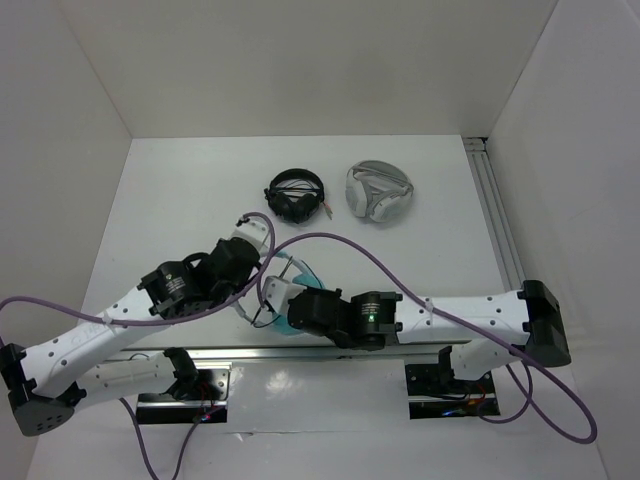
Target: Wrap the headphones
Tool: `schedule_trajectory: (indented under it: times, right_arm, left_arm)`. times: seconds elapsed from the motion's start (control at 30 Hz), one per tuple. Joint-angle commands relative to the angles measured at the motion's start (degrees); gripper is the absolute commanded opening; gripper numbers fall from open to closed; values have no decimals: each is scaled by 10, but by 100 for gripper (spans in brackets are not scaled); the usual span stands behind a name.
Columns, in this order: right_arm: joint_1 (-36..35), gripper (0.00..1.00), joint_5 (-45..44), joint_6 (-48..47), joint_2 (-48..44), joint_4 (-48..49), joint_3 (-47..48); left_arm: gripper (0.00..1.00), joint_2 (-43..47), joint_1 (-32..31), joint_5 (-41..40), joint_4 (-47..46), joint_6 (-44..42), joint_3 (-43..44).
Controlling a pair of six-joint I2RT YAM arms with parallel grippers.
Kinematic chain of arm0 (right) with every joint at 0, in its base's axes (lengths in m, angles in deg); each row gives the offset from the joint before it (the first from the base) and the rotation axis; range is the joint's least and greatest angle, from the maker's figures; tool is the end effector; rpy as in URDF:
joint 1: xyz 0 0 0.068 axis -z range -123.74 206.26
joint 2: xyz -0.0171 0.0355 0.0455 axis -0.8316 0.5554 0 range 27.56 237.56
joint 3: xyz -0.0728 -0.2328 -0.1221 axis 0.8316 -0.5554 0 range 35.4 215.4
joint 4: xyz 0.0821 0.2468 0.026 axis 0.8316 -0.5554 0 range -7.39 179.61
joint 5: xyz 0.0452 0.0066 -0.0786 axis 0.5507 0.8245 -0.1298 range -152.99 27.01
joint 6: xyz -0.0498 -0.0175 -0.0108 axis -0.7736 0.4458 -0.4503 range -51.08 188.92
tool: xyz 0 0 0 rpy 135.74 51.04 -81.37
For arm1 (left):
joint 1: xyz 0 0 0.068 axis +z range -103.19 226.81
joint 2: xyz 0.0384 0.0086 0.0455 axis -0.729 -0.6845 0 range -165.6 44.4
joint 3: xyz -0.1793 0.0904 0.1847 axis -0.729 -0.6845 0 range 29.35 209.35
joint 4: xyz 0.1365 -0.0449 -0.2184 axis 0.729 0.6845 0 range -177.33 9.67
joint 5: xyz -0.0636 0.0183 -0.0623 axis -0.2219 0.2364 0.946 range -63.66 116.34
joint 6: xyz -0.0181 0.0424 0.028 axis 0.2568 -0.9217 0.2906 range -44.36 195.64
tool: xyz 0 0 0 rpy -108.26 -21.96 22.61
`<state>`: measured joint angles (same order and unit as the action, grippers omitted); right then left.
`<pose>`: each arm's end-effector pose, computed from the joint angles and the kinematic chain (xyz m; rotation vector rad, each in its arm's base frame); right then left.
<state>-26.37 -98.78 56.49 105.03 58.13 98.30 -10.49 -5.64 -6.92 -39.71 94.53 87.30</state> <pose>0.0573 0.2813 0.2936 -1.4143 1.6791 -0.0701 0.1273 -0.1335 0.3296 0.3684 2.1666 -0.0033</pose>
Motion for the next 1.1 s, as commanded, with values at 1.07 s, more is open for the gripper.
schedule_trajectory:
  times: [1.07]
  right_arm:
    - [142, 15, -54, -46, -64, 186, -62]
  left_arm:
    - [0, -10, -60, 129, 20, -14, 33]
